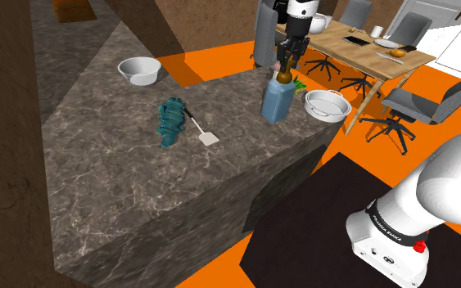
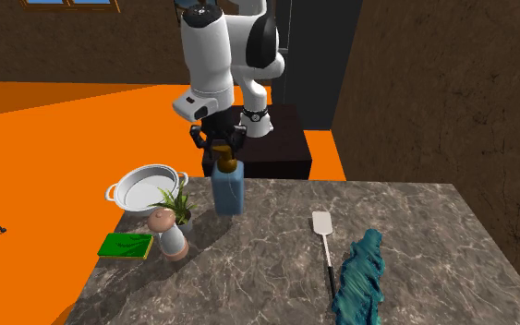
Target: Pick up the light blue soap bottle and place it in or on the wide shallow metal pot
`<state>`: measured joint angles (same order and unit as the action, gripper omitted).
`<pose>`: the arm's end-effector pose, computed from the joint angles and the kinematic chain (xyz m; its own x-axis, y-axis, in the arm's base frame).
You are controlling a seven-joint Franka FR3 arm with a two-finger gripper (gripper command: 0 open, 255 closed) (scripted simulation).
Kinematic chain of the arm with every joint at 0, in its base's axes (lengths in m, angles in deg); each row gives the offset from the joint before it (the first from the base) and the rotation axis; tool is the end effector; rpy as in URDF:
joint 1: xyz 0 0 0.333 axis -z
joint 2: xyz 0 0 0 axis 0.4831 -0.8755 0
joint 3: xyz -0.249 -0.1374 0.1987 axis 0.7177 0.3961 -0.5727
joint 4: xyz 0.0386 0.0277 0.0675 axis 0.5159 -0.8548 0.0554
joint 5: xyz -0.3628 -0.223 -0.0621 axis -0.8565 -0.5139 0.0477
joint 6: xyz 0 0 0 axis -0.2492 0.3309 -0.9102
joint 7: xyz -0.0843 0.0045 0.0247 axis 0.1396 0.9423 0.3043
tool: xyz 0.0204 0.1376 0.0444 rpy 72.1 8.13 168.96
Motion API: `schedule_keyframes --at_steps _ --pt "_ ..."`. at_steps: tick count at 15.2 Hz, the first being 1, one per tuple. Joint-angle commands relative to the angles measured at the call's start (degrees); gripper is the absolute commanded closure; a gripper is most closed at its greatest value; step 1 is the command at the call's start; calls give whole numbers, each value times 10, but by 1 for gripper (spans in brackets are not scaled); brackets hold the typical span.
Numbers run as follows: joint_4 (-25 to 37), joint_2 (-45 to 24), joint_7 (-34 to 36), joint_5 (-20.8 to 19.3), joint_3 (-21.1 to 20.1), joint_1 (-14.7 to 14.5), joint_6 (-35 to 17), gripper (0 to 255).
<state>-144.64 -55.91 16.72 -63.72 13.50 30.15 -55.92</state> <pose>0.5765 -0.1129 0.4370 0.9977 -0.0259 -0.0621 -0.0252 -0.9996 0.0125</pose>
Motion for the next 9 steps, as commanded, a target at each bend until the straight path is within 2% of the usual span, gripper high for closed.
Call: schedule_keyframes --at_steps 1,9 --pt "12 5 0 -1 0 0 17 255" --pt "64 13 0 -2 0 0 77 255"
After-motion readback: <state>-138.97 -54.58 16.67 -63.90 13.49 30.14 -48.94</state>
